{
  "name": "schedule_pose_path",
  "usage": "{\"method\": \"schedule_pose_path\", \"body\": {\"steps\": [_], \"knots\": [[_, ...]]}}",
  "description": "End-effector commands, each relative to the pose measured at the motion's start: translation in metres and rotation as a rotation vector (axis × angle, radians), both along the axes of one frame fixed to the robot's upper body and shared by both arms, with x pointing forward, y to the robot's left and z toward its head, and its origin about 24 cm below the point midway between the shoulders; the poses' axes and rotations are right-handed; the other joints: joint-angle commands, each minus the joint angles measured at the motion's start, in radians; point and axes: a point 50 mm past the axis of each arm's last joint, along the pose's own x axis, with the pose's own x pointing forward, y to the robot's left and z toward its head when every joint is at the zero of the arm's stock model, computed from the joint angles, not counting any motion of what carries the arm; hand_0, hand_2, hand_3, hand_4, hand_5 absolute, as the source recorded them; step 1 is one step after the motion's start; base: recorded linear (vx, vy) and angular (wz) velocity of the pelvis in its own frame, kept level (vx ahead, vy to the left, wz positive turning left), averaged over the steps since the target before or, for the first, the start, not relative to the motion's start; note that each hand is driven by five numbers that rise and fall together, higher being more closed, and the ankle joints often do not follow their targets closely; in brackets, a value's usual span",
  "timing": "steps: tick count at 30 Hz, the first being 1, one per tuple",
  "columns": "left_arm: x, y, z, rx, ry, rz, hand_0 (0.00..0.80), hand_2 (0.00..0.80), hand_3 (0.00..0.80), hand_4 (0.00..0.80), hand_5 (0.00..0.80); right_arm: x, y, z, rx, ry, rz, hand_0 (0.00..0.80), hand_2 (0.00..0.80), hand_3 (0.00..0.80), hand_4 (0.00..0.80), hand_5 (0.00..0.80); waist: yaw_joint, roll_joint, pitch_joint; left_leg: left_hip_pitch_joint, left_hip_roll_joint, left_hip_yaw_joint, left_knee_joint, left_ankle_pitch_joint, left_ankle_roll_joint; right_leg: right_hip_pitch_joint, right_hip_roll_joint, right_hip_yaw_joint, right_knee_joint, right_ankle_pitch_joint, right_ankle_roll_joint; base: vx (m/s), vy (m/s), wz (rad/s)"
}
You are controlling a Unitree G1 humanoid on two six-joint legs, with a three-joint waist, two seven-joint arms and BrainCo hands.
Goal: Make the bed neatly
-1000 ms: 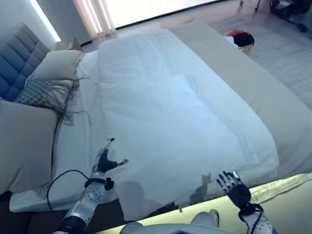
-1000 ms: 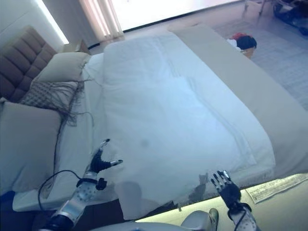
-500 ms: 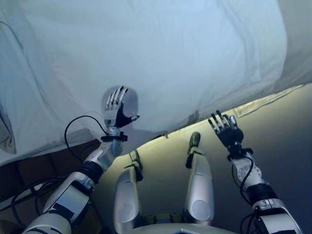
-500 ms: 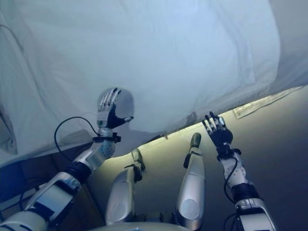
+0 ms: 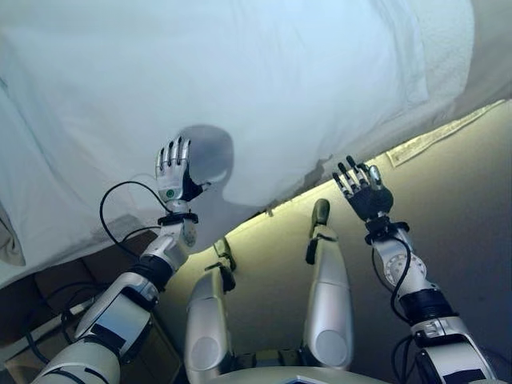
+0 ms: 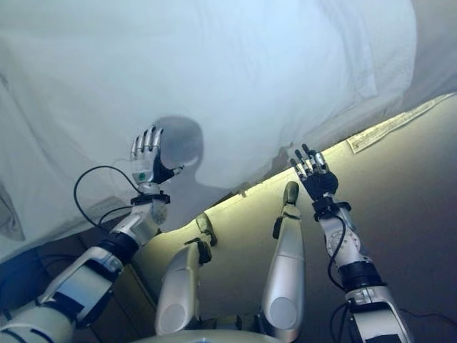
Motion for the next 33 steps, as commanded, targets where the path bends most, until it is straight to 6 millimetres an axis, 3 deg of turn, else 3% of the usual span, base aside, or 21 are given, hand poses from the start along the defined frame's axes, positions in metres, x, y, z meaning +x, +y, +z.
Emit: {"method": "schedule_pose_path", "body": {"steps": [1, 9, 16, 17, 19, 22, 33], "knots": [[0.007, 0.018, 0.007, 0.076, 0.025, 0.105, 0.000, 0.000, 0.000, 0.000, 0.000, 0.001, 0.007, 0.030, -0.039, -0.116, 0.066, 0.000, 0.000, 0.000, 0.000, 0.000, -0.017, -0.031, 0.027, -0.151, 0.026, -0.022, 0.119, 0.062, 0.002, 0.069, -0.011, -0.064, -0.130, 0.095, 0.067, 0.016, 0.058, -0.15], [0.010, 0.022, 0.010, 0.119, -0.003, 0.186, 0.000, 0.000, 0.000, 0.000, 0.000, 0.006, 0.011, 0.055, -0.076, -0.191, 0.106, 0.000, 0.000, 0.000, 0.000, 0.000, -0.028, -0.018, 0.027, -0.187, 0.036, -0.024, 0.105, 0.091, -0.019, 0.013, -0.028, -0.047, -0.128, 0.109, 0.071, -0.002, 0.031, -0.11], [0.012, 0.032, 0.018, 0.107, -0.022, 0.236, 0.000, 0.000, 0.000, 0.000, 0.000, 0.005, 0.011, 0.060, -0.079, -0.201, 0.106, 0.000, 0.000, 0.000, 0.000, 0.000, -0.020, -0.017, 0.027, -0.219, 0.043, -0.035, 0.102, 0.104, -0.030, -0.023, -0.033, -0.046, -0.134, 0.126, 0.075, -0.005, -0.011, -0.06], [0.012, 0.034, 0.019, 0.106, -0.024, 0.245, 0.235, 0.235, 0.235, 0.235, 0.235, 0.004, 0.010, 0.060, -0.077, -0.201, 0.106, 0.000, 0.000, 0.000, 0.000, 0.000, -0.020, -0.019, 0.027, -0.223, 0.046, -0.036, 0.102, 0.106, -0.032, -0.027, -0.034, -0.046, -0.136, 0.128, 0.076, -0.001, -0.015, -0.10], [0.013, 0.037, 0.022, 0.098, -0.024, 0.258, 0.524, 0.524, 0.524, 0.524, 0.524, 0.004, 0.009, 0.060, -0.074, -0.202, 0.106, 0.000, 0.000, 0.000, 0.000, 0.000, -0.020, -0.021, 0.027, -0.229, 0.049, -0.039, 0.100, 0.111, -0.035, -0.034, -0.036, -0.046, -0.139, 0.133, 0.077, -0.001, -0.011, -0.10], [0.014, 0.041, 0.023, 0.075, -0.012, 0.274, 0.800, 0.800, 0.800, 0.800, 0.800, 0.004, 0.007, 0.062, -0.078, -0.207, 0.110, 0.000, 0.000, 0.000, 0.000, 0.000, -0.020, -0.021, 0.028, -0.237, 0.053, -0.043, 0.091, 0.122, -0.041, -0.044, -0.038, -0.043, -0.144, 0.141, 0.081, 0.001, 0.008, -0.09], [0.012, 0.043, 0.018, 0.037, -0.014, 0.257, 0.800, 0.800, 0.800, 0.800, 0.800, 0.000, 0.000, 0.060, -0.073, -0.195, 0.117, 0.000, 0.000, 0.000, 0.000, 0.000, -0.016, -0.020, 0.027, -0.216, 0.058, -0.041, 0.046, 0.154, -0.057, -0.032, -0.051, -0.053, -0.159, 0.156, 0.090, -0.002, 0.011, -0.04]]}}
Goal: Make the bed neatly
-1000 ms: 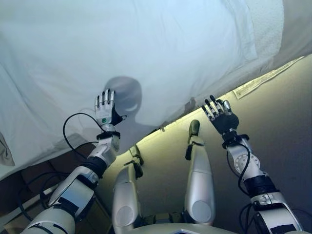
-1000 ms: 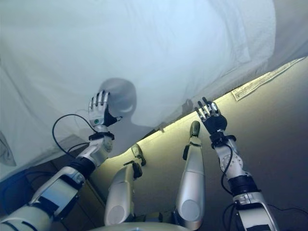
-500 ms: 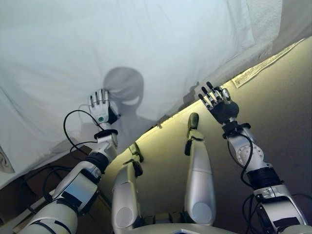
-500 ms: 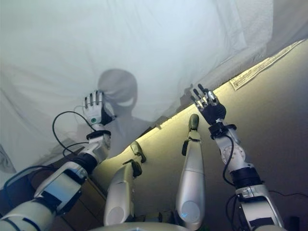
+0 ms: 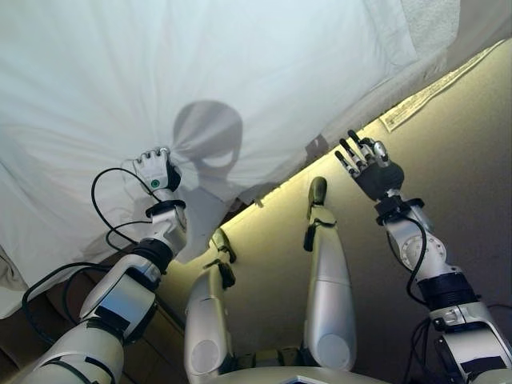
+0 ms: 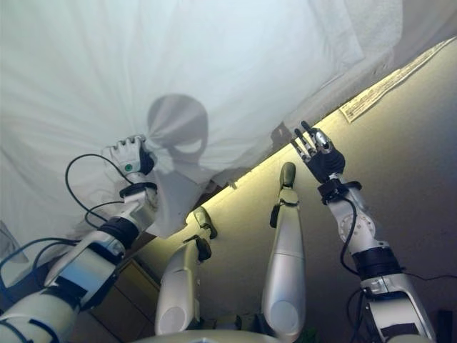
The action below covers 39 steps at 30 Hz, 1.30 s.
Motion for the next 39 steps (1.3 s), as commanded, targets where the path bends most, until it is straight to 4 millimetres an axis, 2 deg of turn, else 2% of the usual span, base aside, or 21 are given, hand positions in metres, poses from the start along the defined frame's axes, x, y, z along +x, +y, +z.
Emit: {"method": "schedule_pose_path", "body": {"steps": [1, 6, 10, 16, 20, 24, 31, 35, 36, 39], "knots": [[-0.004, 0.019, -0.005, -0.058, 0.010, 0.071, 0.800, 0.800, 0.800, 0.800, 0.800, -0.009, 0.002, 0.012, 0.026, -0.076, 0.047, 0.000, 0.000, 0.000, 0.000, 0.000, -0.001, -0.036, 0.022, -0.164, 0.051, -0.064, 0.066, 0.153, -0.049, 0.120, -0.070, -0.080, -0.200, 0.147, 0.134, 0.000, 0.000, 0.00], [-0.005, 0.023, -0.008, -0.087, 0.023, 0.066, 0.800, 0.800, 0.800, 0.800, 0.800, -0.009, -0.003, 0.013, 0.016, -0.063, 0.040, 0.000, 0.000, 0.000, 0.000, 0.000, -0.001, -0.025, 0.022, -0.131, 0.049, -0.057, 0.051, 0.162, -0.054, 0.145, -0.085, -0.083, -0.198, 0.147, 0.135, -0.007, 0.055, 0.03], [-0.011, 0.021, -0.020, -0.118, 0.053, 0.059, 0.800, 0.800, 0.800, 0.800, 0.800, -0.012, -0.005, 0.008, 0.021, -0.035, 0.032, 0.000, 0.000, 0.000, 0.000, 0.000, -0.002, -0.017, -0.001, -0.087, 0.046, -0.044, 0.031, 0.167, -0.056, 0.178, -0.099, -0.089, -0.202, 0.146, 0.136, 0.025, 0.042, 0.04], [-0.024, 0.019, -0.043, -0.233, 0.077, 0.019, 0.800, 0.800, 0.800, 0.800, 0.800, -0.021, -0.009, -0.012, 0.029, 0.032, 0.012, 0.000, 0.000, 0.000, 0.000, 0.000, 0.002, 0.004, -0.060, 0.020, 0.035, -0.019, -0.007, 0.162, -0.057, 0.262, -0.134, -0.110, -0.210, 0.137, 0.140, 0.060, 0.031, -0.01], [-0.048, 0.018, -0.072, -0.277, 0.128, -0.021, 0.800, 0.800, 0.800, 0.800, 0.800, -0.037, -0.021, -0.035, 0.010, 0.125, -0.024, 0.000, 0.000, 0.000, 0.000, 0.000, 0.016, 0.039, -0.123, 0.122, 0.015, -0.003, -0.033, 0.150, -0.055, 0.346, -0.171, -0.128, -0.210, 0.124, 0.143, 0.147, 0.076, 0.16], [-0.071, 0.024, -0.091, -0.312, 0.164, -0.028, 0.800, 0.800, 0.800, 0.800, 0.800, -0.056, -0.033, -0.061, -0.011, 0.218, -0.047, 0.000, 0.000, 0.000, 0.000, 0.000, 0.038, 0.065, -0.183, 0.219, -0.004, 0.006, -0.070, 0.138, -0.052, 0.441, -0.197, -0.154, -0.226, 0.108, 0.149, 0.152, 0.068, 0.34], [-0.103, 0.042, -0.108, -0.256, 0.246, -0.028, 0.800, 0.800, 0.800, 0.800, 0.800, -0.089, -0.038, -0.100, -0.004, 0.336, -0.098, 0.000, 0.000, 0.000, 0.000, 0.000, 0.074, 0.066, -0.267, 0.366, -0.024, 0.011, -0.139, 0.124, -0.039, 0.611, -0.210, -0.222, -0.272, 0.097, 0.155, 0.121, -0.011, 0.15], [-0.123, 0.054, -0.121, -0.236, 0.346, 0.005, 0.800, 0.800, 0.800, 0.800, 0.800, -0.101, -0.043, -0.112, -0.004, 0.385, -0.111, 0.000, 0.000, 0.000, 0.000, 0.000, 0.082, 0.066, -0.306, 0.426, -0.032, 0.008, -0.153, 0.114, -0.034, 0.684, -0.215, -0.244, -0.285, 0.088, 0.163, 0.143, -0.003, 0.16], [-0.129, 0.058, -0.124, -0.242, 0.365, 0.017, 0.800, 0.800, 0.800, 0.800, 0.800, -0.104, -0.045, -0.114, -0.004, 0.395, -0.112, 0.000, 0.000, 0.000, 0.000, 0.000, 0.081, 0.065, -0.311, 0.431, -0.035, 0.019, -0.159, 0.130, -0.023, 0.694, -0.218, -0.257, -0.294, 0.103, 0.150, 0.101, 0.019, 0.09], [-0.145, 0.067, -0.132, -0.262, 0.421, 0.048, 0.800, 0.800, 0.800, 0.800, 0.800, -0.111, -0.051, -0.120, -0.002, 0.426, -0.123, 0.000, 0.000, 0.000, 0.000, 0.000, 0.089, 0.070, -0.332, 0.465, -0.037, 0.018, -0.172, 0.124, -0.021, 0.738, -0.215, -0.268, -0.307, 0.094, 0.154, 0.116, 0.012, 0.01]]}}
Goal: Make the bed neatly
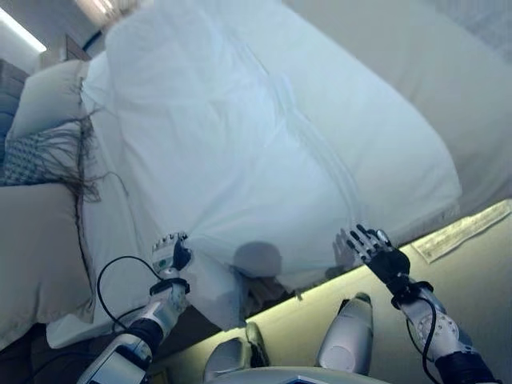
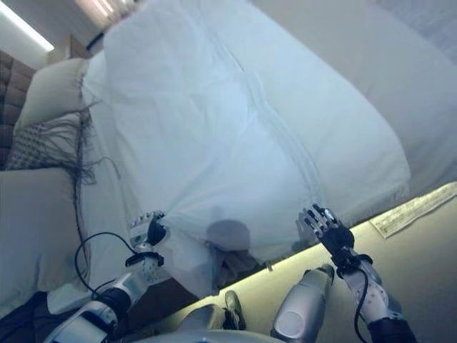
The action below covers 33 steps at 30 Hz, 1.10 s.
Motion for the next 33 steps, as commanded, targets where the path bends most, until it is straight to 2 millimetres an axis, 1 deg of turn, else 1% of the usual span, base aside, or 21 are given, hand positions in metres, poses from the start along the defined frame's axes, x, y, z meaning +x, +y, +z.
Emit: {"method": "schedule_pose_path", "body": {"steps": [1, 5, 7, 12, 16, 19, 21, 29, 33], "knots": [[-0.018, 0.054, 0.007, 0.090, 0.021, 0.131, 0.800, 0.800, 0.800, 0.800, 0.800, -0.001, -0.003, 0.007, 0.018, -0.050, 0.000, 0.000, 0.000, 0.000, 0.000, 0.000, 0.014, -0.042, -0.005, -0.056, 0.019, -0.013, 0.033, 0.054, -0.033, 0.252, -0.039, -0.096, -0.437, 0.333, 0.083, 0.091, 0.004, 0.01], [-0.027, 0.051, 0.002, 0.147, 0.058, 0.067, 0.800, 0.800, 0.800, 0.800, 0.800, -0.004, -0.003, 0.005, 0.038, -0.035, -0.024, 0.000, 0.000, 0.000, 0.000, 0.000, 0.023, -0.045, -0.020, -0.021, 0.026, -0.008, 0.001, 0.056, -0.034, 0.292, -0.024, -0.110, -0.465, 0.333, 0.088, 0.037, -0.037, 0.08], [-0.030, 0.057, 0.006, 0.197, 0.060, 0.057, 0.800, 0.800, 0.800, 0.800, 0.800, -0.006, -0.003, 0.003, 0.049, -0.034, -0.034, 0.000, 0.000, 0.000, 0.000, 0.000, 0.029, -0.052, -0.030, -0.004, 0.032, -0.004, -0.016, 0.054, -0.034, 0.318, -0.014, -0.120, -0.490, 0.339, 0.090, 0.017, -0.099, 0.16], [-0.040, 0.085, 0.014, 0.286, 0.102, 0.101, 0.800, 0.800, 0.800, 0.800, 0.800, -0.016, -0.008, -0.004, 0.047, -0.027, -0.056, 0.000, 0.000, 0.000, 0.000, 0.000, 0.032, -0.051, -0.043, 0.032, 0.038, 0.000, -0.038, 0.053, -0.035, 0.358, -0.008, -0.132, -0.509, 0.339, 0.091, 0.019, -0.022, 0.06], [-0.056, 0.107, 0.016, 0.356, 0.186, 0.127, 0.800, 0.800, 0.800, 0.800, 0.800, -0.025, -0.011, -0.009, 0.052, -0.014, -0.068, 0.000, 0.000, 0.000, 0.000, 0.000, 0.037, -0.047, -0.060, 0.055, 0.035, -0.011, -0.053, 0.057, -0.034, 0.389, -0.001, -0.136, -0.515, 0.332, 0.092, 0.041, 0.012, 0.02], [-0.067, 0.127, 0.021, 0.372, 0.222, 0.196, 0.800, 0.800, 0.800, 0.800, 0.800, -0.028, -0.009, -0.013, 0.068, -0.009, -0.067, 0.000, 0.000, 0.000, 0.000, 0.000, 0.044, -0.051, -0.077, 0.069, 0.035, -0.012, -0.068, 0.057, -0.033, 0.411, 0.010, -0.141, -0.533, 0.332, 0.092, 0.016, -0.024, 0.09], [-0.072, 0.136, 0.023, 0.380, 0.237, 0.228, 0.800, 0.800, 0.800, 0.800, 0.800, -0.030, -0.006, -0.016, 0.085, -0.008, -0.067, 0.000, 0.000, 0.000, 0.000, 0.000, 0.051, -0.057, -0.087, 0.076, 0.035, -0.017, -0.074, 0.055, -0.031, 0.421, 0.017, -0.143, -0.541, 0.332, 0.092, 0.000, -0.056, 0.01], [-0.079, 0.156, 0.033, 0.421, 0.276, 0.278, 0.800, 0.800, 0.800, 0.800, 0.800, -0.030, 0.010, -0.027, 0.131, -0.005, -0.061, 0.000, 0.000, 0.000, 0.000, 0.000, 0.075, -0.076, -0.112, 0.091, 0.040, -0.043, -0.080, 0.046, -0.026, 0.444, 0.040, -0.141, -0.543, 0.322, 0.089, 0.007, -0.056, 0.04], [-0.078, 0.156, 0.031, 0.421, 0.289, 0.269, 0.800, 0.800, 0.800, 0.800, 0.800, -0.029, 0.012, -0.030, 0.135, 0.003, -0.073, 0.000, 0.000, 0.000, 0.000, 0.000, 0.080, -0.081, -0.111, 0.091, 0.042, -0.058, -0.073, 0.042, -0.027, 0.441, 0.045, -0.139, -0.531, 0.314, 0.089, 0.006, -0.024, 0.03]]}}
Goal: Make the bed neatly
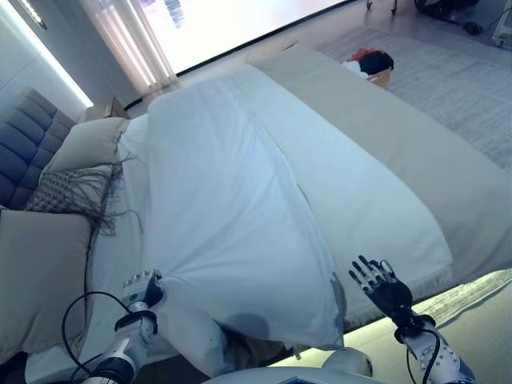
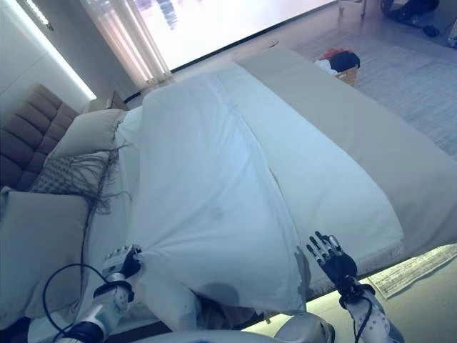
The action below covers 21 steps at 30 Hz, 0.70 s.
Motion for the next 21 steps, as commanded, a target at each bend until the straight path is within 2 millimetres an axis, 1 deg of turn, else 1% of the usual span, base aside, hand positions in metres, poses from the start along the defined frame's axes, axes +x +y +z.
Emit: {"method": "schedule_pose_path", "body": {"steps": [1, 5, 7, 12, 16, 21], "knots": [[-0.031, 0.102, 0.042, 0.308, 0.023, 0.211, 0.800, 0.800, 0.800, 0.800, 0.800, 0.010, 0.012, 0.003, 0.052, -0.089, -0.037, 0.000, 0.000, 0.000, 0.000, 0.000, 0.054, -0.079, 0.022, -0.025, -0.016, -0.051, -0.019, -0.042, -0.033, 0.171, -0.027, -0.012, -0.384, 0.313, 0.082, -0.013, 0.011, 0.04], [-0.029, 0.098, 0.040, 0.282, 0.017, 0.211, 0.800, 0.800, 0.800, 0.800, 0.800, 0.012, 0.011, 0.004, 0.050, -0.092, -0.043, 0.000, 0.000, 0.000, 0.000, 0.000, 0.054, -0.077, 0.022, -0.024, -0.015, -0.049, -0.025, -0.044, -0.035, 0.164, -0.022, -0.008, -0.390, 0.313, 0.086, -0.008, 0.000, 0.00], [-0.027, 0.097, 0.041, 0.287, 0.003, 0.207, 0.000, 0.000, 0.000, 0.000, 0.000, 0.012, 0.011, 0.004, 0.053, -0.094, -0.047, 0.000, 0.000, 0.000, 0.000, 0.000, 0.054, -0.081, 0.023, -0.022, -0.011, -0.046, -0.027, -0.047, -0.036, 0.162, -0.020, -0.007, -0.395, 0.315, 0.089, -0.017, -0.009, 0.00], [-0.025, 0.098, 0.044, 0.290, -0.008, 0.201, 0.000, 0.000, 0.000, 0.000, 0.000, 0.010, 0.014, 0.002, 0.063, -0.096, -0.048, 0.000, 0.000, 0.000, 0.000, 0.000, 0.053, -0.089, 0.019, -0.017, -0.006, -0.038, -0.032, -0.051, -0.035, 0.164, -0.013, -0.003, -0.404, 0.316, 0.090, -0.013, -0.034, 0.09], [-0.022, 0.103, 0.052, 0.294, -0.034, 0.212, 0.000, 0.000, 0.000, 0.000, 0.000, 0.010, 0.017, 0.000, 0.078, -0.107, -0.045, 0.000, 0.000, 0.000, 0.000, 0.000, 0.057, -0.095, 0.018, -0.016, -0.005, -0.036, -0.028, -0.059, -0.031, 0.167, -0.009, -0.003, -0.409, 0.319, 0.089, -0.019, -0.048, 0.14], [-0.026, 0.110, 0.057, 0.299, -0.044, 0.251, 0.000, 0.000, 0.000, 0.000, 0.000, 0.013, 0.021, 0.001, 0.087, -0.120, -0.043, 0.000, 0.000, 0.000, 0.000, 0.000, 0.065, -0.095, 0.015, -0.016, -0.005, -0.040, -0.027, -0.063, -0.027, 0.167, -0.005, 0.001, -0.409, 0.317, 0.086, -0.025, -0.033, 0.30]]}}
